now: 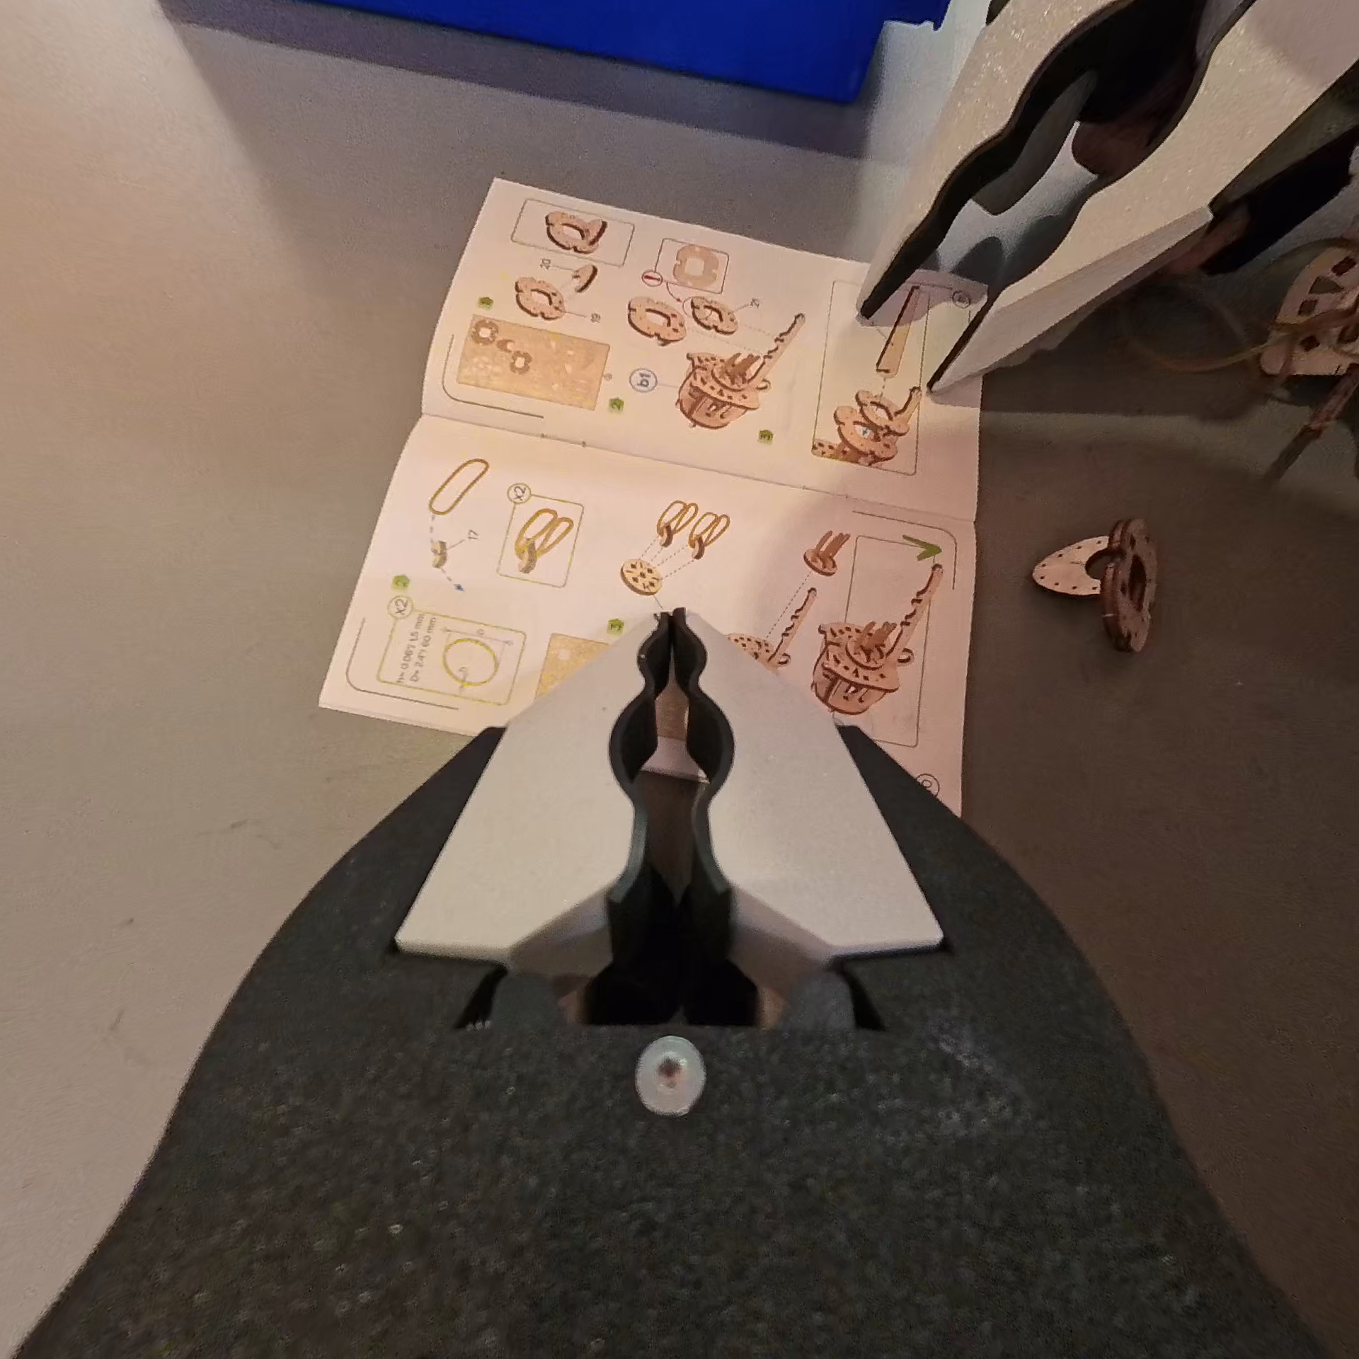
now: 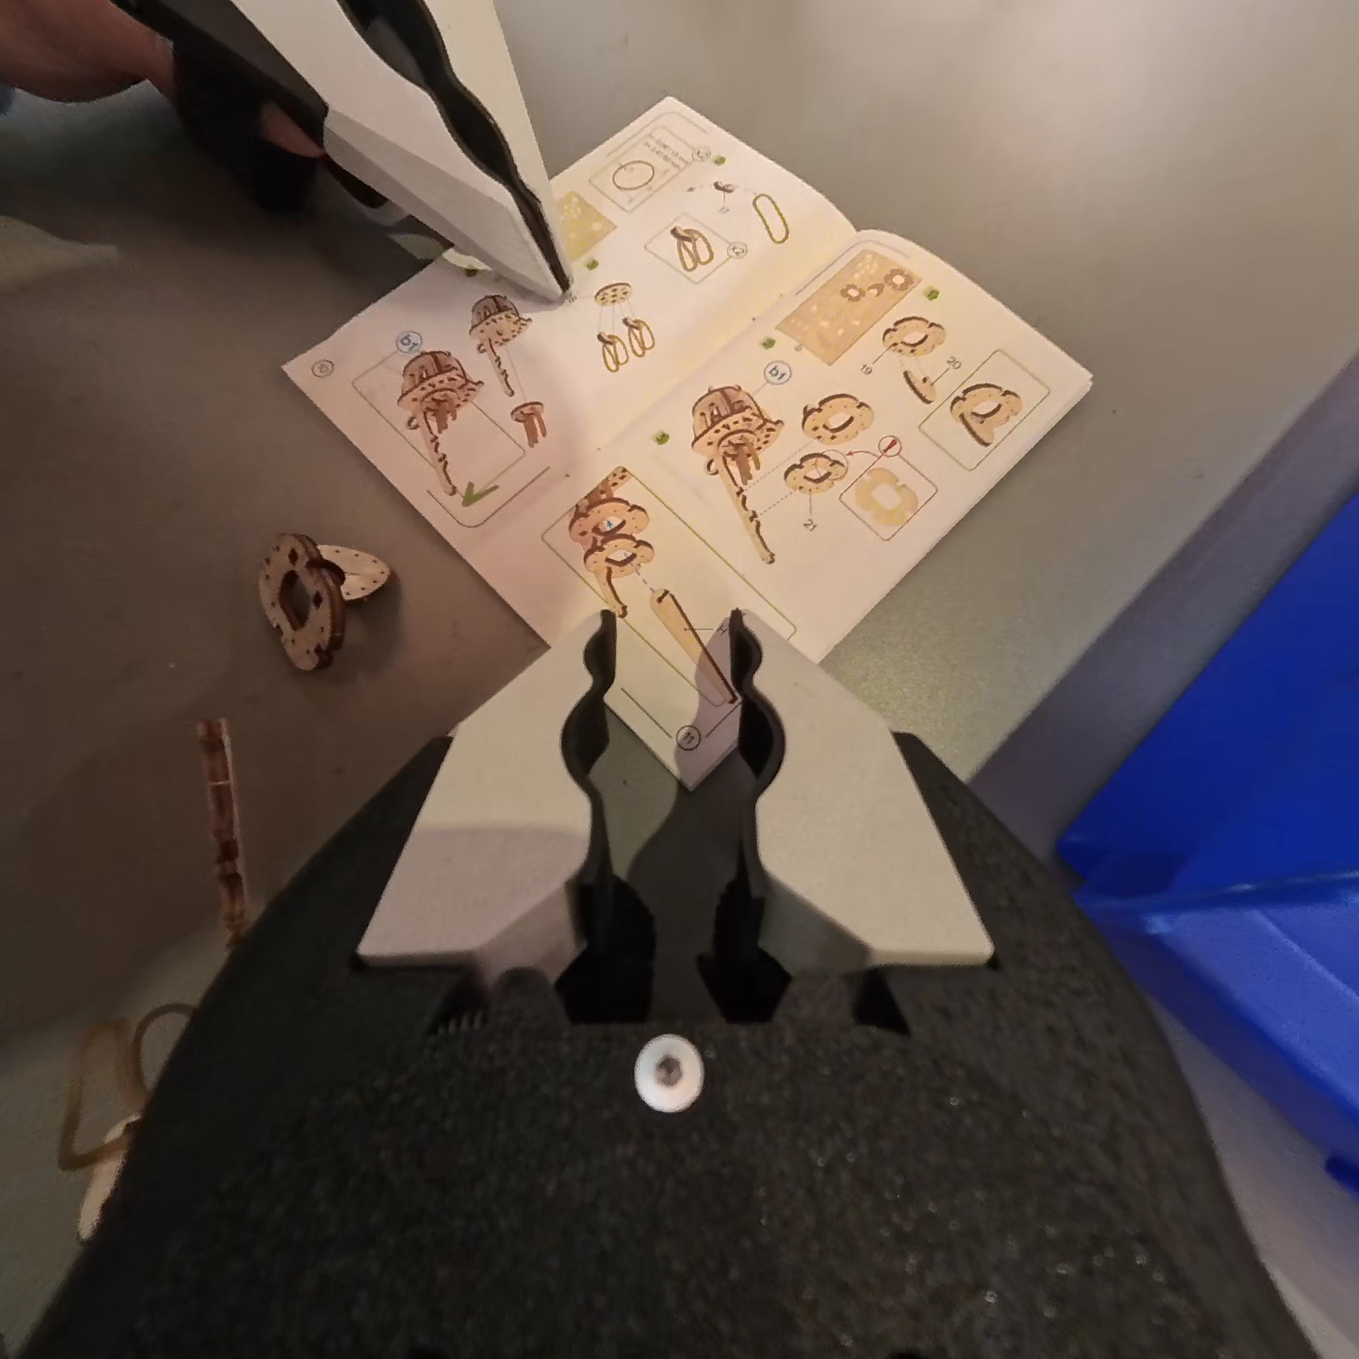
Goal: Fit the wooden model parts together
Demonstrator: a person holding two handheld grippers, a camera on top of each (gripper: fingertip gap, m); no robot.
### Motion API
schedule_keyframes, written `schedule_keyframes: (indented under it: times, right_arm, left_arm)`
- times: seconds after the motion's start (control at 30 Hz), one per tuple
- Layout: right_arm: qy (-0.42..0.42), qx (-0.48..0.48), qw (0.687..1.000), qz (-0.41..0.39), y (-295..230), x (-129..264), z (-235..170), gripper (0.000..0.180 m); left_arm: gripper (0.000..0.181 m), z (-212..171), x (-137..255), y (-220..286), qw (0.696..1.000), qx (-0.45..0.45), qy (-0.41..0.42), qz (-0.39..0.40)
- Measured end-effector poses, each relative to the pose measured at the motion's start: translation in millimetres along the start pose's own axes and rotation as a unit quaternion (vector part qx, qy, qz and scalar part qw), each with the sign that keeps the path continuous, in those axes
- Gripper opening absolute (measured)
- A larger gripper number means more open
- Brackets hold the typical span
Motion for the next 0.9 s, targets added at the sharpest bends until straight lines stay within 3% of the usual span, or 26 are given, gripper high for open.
schedule_keyframes:
  times: [0.9]
  right_arm:
    - [0.002,-0.005,1.000,-0.013,-2.6,-0.1,0.3,0.029]
  left_arm:
    - [0.000,1.0,-1.2,4.2,0.999,0.015,0.000,0.032]
Point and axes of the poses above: each gripper's, where its closed fingertips meet, x back along the fingers, z out of its top, y = z × x across the jaws, the point moved 10 cm from there along x, back along the fingers, and after that the axes turned 2 degrees about z, right-handed, at the moved point
